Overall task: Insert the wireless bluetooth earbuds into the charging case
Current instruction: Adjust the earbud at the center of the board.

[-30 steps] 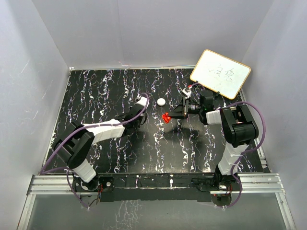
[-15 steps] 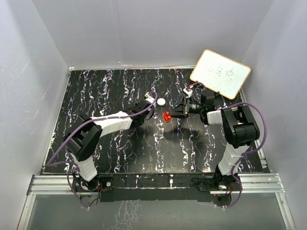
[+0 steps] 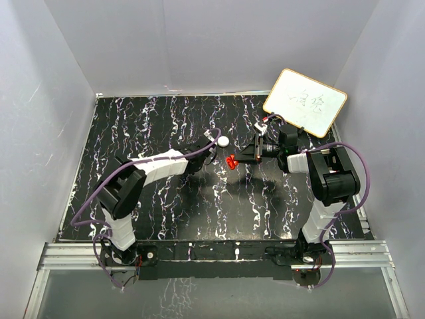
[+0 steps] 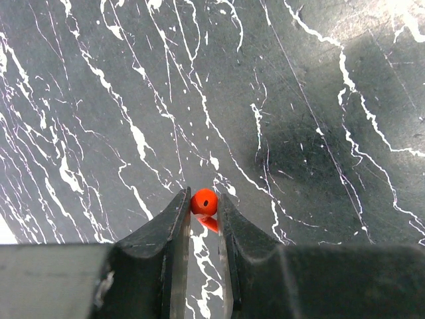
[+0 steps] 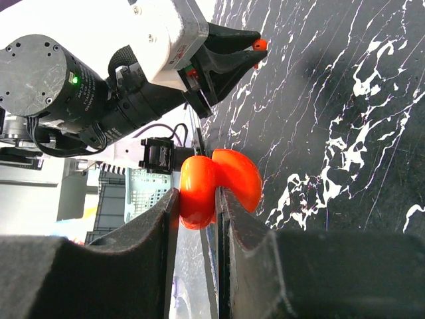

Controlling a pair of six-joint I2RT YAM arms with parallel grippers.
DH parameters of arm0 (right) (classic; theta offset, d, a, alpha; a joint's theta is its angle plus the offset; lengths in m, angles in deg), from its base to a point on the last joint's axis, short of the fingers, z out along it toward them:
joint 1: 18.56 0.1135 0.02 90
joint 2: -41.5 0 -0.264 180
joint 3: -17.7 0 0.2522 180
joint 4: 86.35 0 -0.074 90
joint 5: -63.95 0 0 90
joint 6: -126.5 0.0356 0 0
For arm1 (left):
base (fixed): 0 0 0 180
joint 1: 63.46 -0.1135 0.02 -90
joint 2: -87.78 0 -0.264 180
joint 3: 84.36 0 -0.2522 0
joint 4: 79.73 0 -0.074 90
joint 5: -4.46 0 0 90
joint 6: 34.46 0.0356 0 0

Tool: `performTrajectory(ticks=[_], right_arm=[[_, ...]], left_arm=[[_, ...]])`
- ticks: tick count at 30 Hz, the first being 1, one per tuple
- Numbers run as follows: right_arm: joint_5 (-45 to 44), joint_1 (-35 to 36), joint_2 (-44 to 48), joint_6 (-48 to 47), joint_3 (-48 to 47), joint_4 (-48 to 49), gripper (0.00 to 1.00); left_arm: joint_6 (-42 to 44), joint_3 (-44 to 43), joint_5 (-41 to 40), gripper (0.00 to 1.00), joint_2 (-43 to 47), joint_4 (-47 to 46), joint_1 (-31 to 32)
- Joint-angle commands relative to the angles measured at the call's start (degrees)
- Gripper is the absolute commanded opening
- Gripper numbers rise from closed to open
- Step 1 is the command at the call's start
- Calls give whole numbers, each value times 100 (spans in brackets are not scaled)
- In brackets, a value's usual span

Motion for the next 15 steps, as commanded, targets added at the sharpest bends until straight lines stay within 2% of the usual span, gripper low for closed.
performTrajectory(ticks=[1,15], right_arm=[[-3,-41,260,-31,4,299,0],[-1,-50,269,-36,21,301,0]], left_arm=[[97,-315,-30,2,-117,572,32],[117,-507,-97,3,-436,873,41]])
